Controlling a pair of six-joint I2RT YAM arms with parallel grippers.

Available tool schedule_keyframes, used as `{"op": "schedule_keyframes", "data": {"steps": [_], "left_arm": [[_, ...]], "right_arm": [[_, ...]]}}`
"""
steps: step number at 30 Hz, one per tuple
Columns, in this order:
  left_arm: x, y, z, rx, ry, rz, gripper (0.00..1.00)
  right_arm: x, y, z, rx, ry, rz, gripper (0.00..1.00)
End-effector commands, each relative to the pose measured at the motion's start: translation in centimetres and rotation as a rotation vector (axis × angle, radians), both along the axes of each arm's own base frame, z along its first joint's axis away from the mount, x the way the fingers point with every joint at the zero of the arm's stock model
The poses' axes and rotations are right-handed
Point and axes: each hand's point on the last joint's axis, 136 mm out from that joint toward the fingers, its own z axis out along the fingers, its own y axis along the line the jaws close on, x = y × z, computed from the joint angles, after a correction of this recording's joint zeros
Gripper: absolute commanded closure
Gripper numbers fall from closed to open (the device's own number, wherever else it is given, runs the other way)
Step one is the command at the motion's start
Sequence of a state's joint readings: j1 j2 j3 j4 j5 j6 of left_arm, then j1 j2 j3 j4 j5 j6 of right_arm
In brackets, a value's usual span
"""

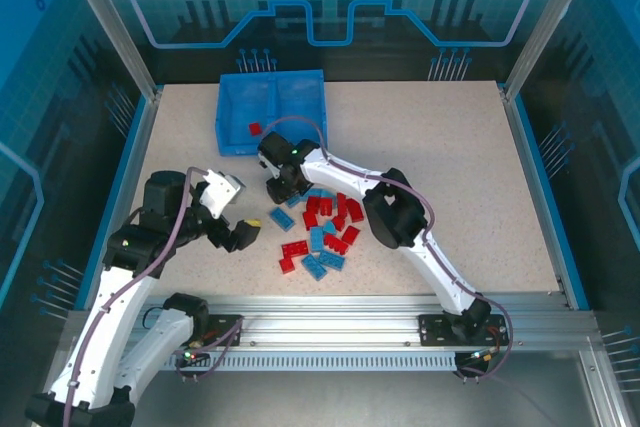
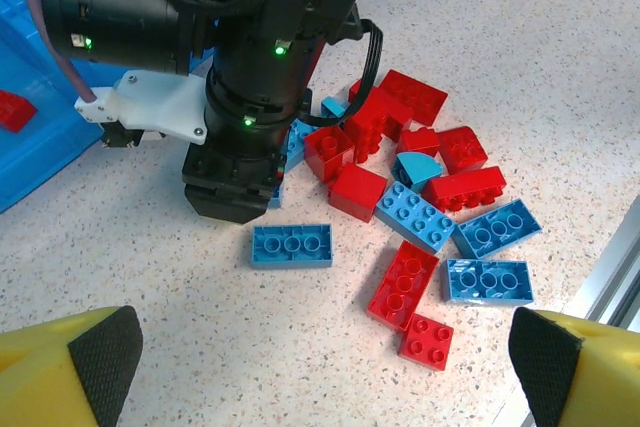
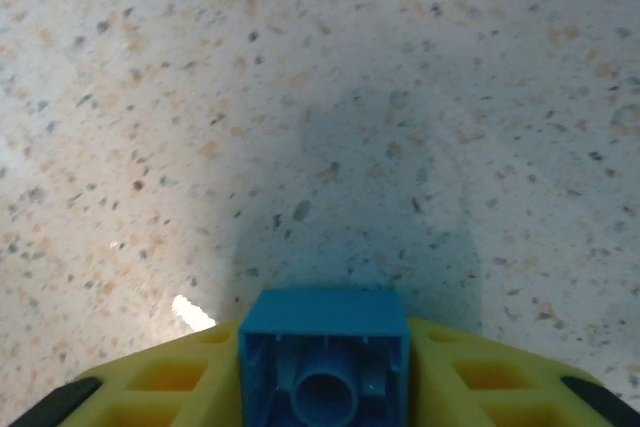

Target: Sort the legos into containers by color

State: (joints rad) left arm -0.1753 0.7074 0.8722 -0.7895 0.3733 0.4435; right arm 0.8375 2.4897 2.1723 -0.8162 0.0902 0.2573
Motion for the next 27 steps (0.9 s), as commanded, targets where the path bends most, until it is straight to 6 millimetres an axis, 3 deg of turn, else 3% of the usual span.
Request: {"op": "schedule_keyframes", "data": {"steps": [1,5,10,12,15,20,24,27], "left_arm": [[-0.4,-0.7,0.1,-0.006,-0.024,-0.062,0.01],[-0.2,-0.7,0.3,-0.005,-0.042,-0.058,0.01],[0.1,-0.8,1.9,-0.046,-0.112,-0.036,0.01],[0.3,-0.8,2.6,-0.075,-0.151,-0.023,0.01],[0.7,-0.5,3.4,-0.103,-0.194,0.017,0.01],[1.6,0.1,4.1,-0.122,-0.209,0.085,0.01],[1.7,0.2,4.1,-0.142,-0.195,0.108,0.01],[1.6,0.2,3.9,-0.149,-0.179,0.116,0.01]], "right_arm": [[-1.0,-0.3,0.2,-0.039,0.018,0.007,0.64],[-0.3,-0.2,4.0,0.016,-0.033,0.002,0.7],[1.7,-0.7,11.5,0.145,-0.17,-0.04,0.72],[3.2,-1.4,14.2,0.18,-0.251,-0.066,0.72],[6.2,-2.8,16.8,0.182,-0.382,-0.111,0.71],[12.0,-4.3,17.6,0.163,-0.502,-0.19,0.71],[15.6,-4.2,15.5,0.128,-0.54,-0.2,0.71],[17.3,-3.4,14.1,0.129,-0.557,-0.184,0.7]]}}
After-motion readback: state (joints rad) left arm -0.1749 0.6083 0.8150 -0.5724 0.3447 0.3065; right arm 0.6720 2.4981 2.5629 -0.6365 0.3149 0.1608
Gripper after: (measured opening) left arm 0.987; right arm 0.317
